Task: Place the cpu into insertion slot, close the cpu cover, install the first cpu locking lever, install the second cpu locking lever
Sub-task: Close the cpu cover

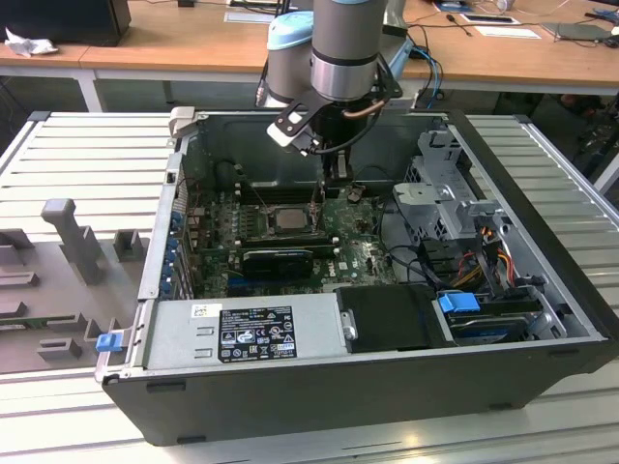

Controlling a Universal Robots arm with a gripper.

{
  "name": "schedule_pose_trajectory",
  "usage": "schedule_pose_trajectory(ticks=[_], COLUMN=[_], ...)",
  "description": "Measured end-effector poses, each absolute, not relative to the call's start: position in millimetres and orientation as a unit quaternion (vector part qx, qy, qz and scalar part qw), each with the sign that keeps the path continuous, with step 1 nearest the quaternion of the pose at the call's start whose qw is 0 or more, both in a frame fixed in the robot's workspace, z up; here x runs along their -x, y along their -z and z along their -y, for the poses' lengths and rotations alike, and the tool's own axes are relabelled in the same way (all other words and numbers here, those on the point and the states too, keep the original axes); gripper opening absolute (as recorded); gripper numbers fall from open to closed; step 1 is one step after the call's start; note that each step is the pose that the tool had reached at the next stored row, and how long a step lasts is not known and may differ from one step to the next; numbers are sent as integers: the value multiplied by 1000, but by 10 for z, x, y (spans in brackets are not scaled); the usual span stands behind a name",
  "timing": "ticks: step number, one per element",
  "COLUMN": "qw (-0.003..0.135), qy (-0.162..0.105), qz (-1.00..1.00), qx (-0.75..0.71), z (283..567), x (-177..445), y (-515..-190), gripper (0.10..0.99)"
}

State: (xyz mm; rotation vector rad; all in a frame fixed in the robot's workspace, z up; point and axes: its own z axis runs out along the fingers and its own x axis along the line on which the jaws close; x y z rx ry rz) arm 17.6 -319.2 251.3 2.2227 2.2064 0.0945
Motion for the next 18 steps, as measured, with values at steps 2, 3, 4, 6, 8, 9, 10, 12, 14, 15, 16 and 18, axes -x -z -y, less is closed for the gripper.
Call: schedule_pose_trajectory(ticks=[2,3,4,6,8,9,10,12,14,15,16,18], qw=[4,4,4,4,4,4,4,4,4,4,4,4], qy=[-30,-30,-30,-30,-30,-30,-30,-30,-30,-30,-30,-30], qz=[-704,-704,-704,-704,-704,-704,-704,-704,-704,-704,-704,-704], qx=[-709,-709,-709,-709,-709,-709,-709,-709,-709,-709,-709,-709], z=[3192,3192,3191,3192,3192,3192,3192,3191,3191,3191,3191,3191], x=[-172,-170,-167,-162,-156,-154,-153,-148,-144,-142,-139,-135], y=[-2513,-2513,-2513,-2513,-2513,-2513,-2513,-2513,-2513,-2512,-2513,-2513], gripper=[106,106,106,106,106,106,106,106,106,106,106,106])
